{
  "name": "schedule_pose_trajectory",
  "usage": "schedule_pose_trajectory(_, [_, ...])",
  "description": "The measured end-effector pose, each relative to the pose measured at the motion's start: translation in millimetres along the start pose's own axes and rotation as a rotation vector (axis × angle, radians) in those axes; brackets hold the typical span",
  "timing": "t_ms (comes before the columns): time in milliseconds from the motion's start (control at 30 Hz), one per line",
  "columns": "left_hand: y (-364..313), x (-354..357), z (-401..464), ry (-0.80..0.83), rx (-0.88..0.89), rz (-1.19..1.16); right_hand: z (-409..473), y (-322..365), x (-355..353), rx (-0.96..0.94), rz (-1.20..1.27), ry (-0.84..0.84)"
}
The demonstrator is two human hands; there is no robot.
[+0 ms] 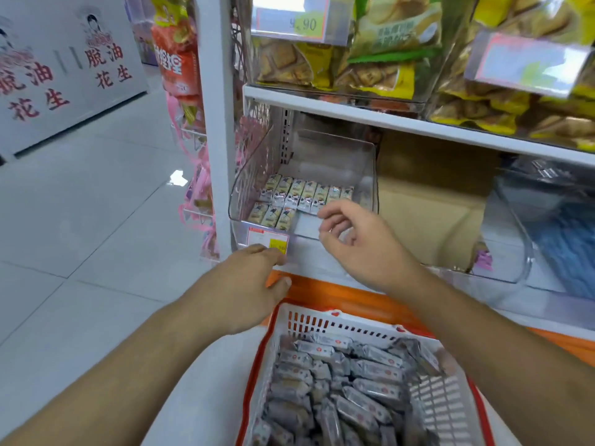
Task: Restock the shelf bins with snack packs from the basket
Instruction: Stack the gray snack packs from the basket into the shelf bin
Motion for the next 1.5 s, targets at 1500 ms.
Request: schedule_pose_trajectory(1500, [-49,111,-34,0.459,-0.149,-0.164,-125,-97,23,0.393,-0.094,0.131])
Point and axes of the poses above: each hand's wrist, its own z-axis towards the middle knuckle, its own x-axis out of the palm, y = z × x, the point moved 8 cm from there along z, towards the middle knuckle, and after that the axes turned 3 degrees about z, right-handed, at the moved point
